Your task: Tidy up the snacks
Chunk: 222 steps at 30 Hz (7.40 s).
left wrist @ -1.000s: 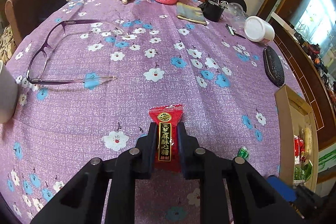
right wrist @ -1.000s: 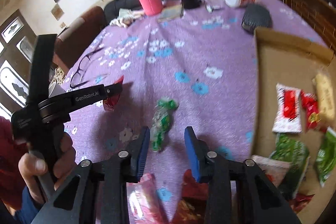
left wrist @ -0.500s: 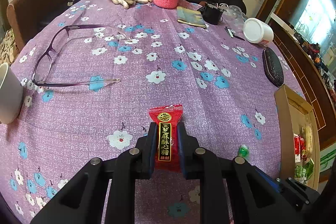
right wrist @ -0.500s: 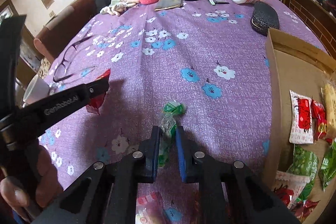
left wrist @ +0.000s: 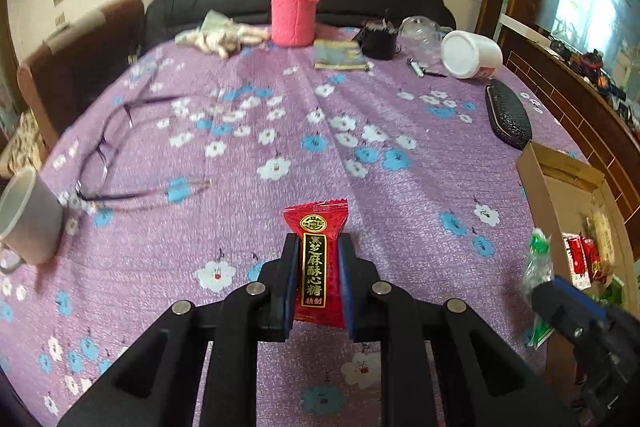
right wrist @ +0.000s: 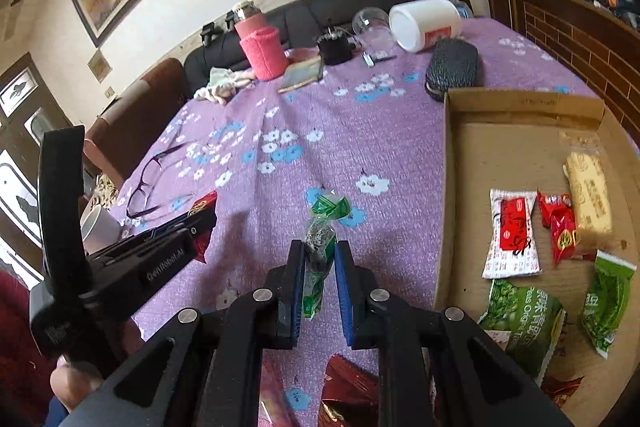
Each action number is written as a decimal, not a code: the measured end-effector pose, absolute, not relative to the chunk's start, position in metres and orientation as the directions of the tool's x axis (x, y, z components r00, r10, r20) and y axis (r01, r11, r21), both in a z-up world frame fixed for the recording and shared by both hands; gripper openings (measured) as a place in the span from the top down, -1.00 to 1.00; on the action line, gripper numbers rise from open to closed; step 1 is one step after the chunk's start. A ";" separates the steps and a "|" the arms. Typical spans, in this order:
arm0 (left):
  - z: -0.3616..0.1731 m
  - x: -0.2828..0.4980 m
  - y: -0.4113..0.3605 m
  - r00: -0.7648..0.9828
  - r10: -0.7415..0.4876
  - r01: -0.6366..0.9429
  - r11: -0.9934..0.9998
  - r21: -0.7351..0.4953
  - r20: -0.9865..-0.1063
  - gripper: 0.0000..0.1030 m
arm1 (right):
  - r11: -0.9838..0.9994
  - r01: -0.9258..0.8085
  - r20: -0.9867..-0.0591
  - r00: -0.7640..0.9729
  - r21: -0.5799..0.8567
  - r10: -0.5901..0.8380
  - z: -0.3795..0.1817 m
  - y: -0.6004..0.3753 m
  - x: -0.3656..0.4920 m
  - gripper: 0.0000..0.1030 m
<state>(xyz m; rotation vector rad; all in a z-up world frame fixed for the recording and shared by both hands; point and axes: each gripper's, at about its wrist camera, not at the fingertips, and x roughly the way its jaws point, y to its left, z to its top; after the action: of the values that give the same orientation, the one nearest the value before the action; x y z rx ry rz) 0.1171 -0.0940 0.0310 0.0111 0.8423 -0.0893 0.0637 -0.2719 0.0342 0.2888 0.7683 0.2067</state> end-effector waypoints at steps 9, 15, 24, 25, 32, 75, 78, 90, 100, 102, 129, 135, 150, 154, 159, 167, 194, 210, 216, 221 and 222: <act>0.044 0.100 -0.107 0.736 -0.055 0.109 0.993 0.037 -0.674 0.66 | 0.940 -0.059 -0.626 0.732 0.335 0.269 0.041 -0.279 0.058 0.68; 0.053 0.088 -0.116 0.788 -0.045 0.122 0.989 0.084 -0.615 0.66 | 0.938 -0.042 -0.618 0.741 0.344 0.261 0.042 -0.286 0.054 0.68; 0.058 0.077 -0.127 0.819 -0.055 0.152 0.980 0.124 -0.571 0.66 | 0.934 -0.014 -0.610 0.754 0.356 0.244 0.046 -0.298 0.052 0.68; 0.059 0.077 -0.127 0.818 -0.063 0.159 0.980 0.120 -0.571 0.66 | 0.934 -0.009 -0.608 0.756 0.358 0.240 0.046 -0.301 0.051 0.68; 0.067 0.067 -0.132 0.763 -0.257 0.312 0.950 -0.010 -0.593 0.66 | 0.907 0.081 -0.573 0.798 0.414 0.190 0.053 -0.348 0.032 0.69; 0.021 0.003 -0.245 0.329 -0.612 0.747 0.635 -0.198 -0.719 0.65 | 0.817 0.416 -0.714 0.700 0.400 -0.007 0.021 -0.438 0.009 0.67; 0.023 0.003 -0.243 0.328 -0.620 0.745 0.634 -0.209 -0.713 0.60 | 0.818 0.426 -0.715 0.699 0.387 -0.026 0.022 -0.437 0.009 0.67; 0.031 0.005 -0.235 0.329 -0.643 0.734 0.635 -0.241 -0.691 0.44 | 0.809 0.439 -0.702 0.710 0.391 -0.045 0.026 -0.438 0.005 0.66; 0.034 0.005 -0.231 0.328 -0.647 0.728 0.637 -0.253 -0.688 0.43 | 0.806 0.425 -0.679 0.733 0.413 -0.038 0.031 -0.438 0.000 0.66; 0.035 0.005 -0.230 0.329 -0.649 0.730 0.636 -0.251 -0.686 0.43 | 0.805 0.424 -0.678 0.734 0.415 -0.037 0.031 -0.437 0.001 0.66; 0.025 0.017 -0.109 0.266 -0.453 0.376 0.862 -0.341 -0.851 0.22 | 0.863 0.323 -0.618 0.786 0.388 -0.017 0.042 -0.410 0.000 0.66; 0.010 0.008 -0.131 0.240 -0.444 0.389 0.859 -0.334 -0.863 0.22 | 0.868 0.294 -0.598 0.802 0.400 0.004 0.045 -0.406 -0.003 0.66; 0.005 0.054 -0.123 0.515 -0.125 0.290 0.956 0.035 -0.848 0.57 | 0.922 -0.194 -0.584 0.725 0.335 0.365 0.050 -0.320 0.002 0.65; 0.004 0.059 -0.110 0.536 -0.139 0.272 0.962 0.014 -0.833 0.57 | 0.905 -0.352 -0.643 0.641 0.238 0.419 0.043 -0.280 -0.003 0.35; 0.002 0.060 -0.115 0.562 -0.131 0.285 0.958 0.043 -0.817 0.57 | 0.929 -0.365 -0.705 0.643 0.062 0.300 0.031 -0.251 -0.007 0.28; 0.003 0.065 -0.111 0.554 -0.143 0.280 0.960 0.022 -0.820 0.45 | 0.928 -0.342 -0.760 0.640 -0.150 0.113 0.019 -0.237 -0.009 0.29; 0.003 0.065 -0.106 0.544 -0.161 0.275 0.961 -0.006 -0.823 0.50 | 0.952 -0.282 -0.726 0.631 0.115 0.275 0.028 -0.248 0.004 0.23; 0.005 0.066 -0.100 0.523 -0.188 0.269 0.962 -0.048 -0.831 0.50 | 0.983 -0.153 -0.857 0.490 0.096 0.160 0.010 -0.230 0.016 0.18; 0.004 0.065 -0.102 0.533 -0.177 0.268 0.963 -0.033 -0.827 0.50 | 0.981 -0.191 -0.848 0.517 0.019 0.117 0.005 -0.217 0.023 0.31; 0.005 0.066 -0.100 0.528 -0.202 0.267 0.962 -0.065 -0.825 0.52 | 0.988 -0.142 -0.814 0.565 0.067 0.136 0.017 -0.232 0.040 0.33; 0.005 0.067 -0.097 0.522 -0.220 0.264 0.960 -0.089 -0.824 0.53 | 0.989 -0.125 -0.793 0.593 0.077 0.137 0.021 -0.237 0.042 0.33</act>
<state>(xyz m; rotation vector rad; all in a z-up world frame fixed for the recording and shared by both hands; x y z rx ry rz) 0.0673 -0.0971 0.0052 0.0490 0.9799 -0.2901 0.0420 -0.2366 0.0209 0.0136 0.9231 0.1522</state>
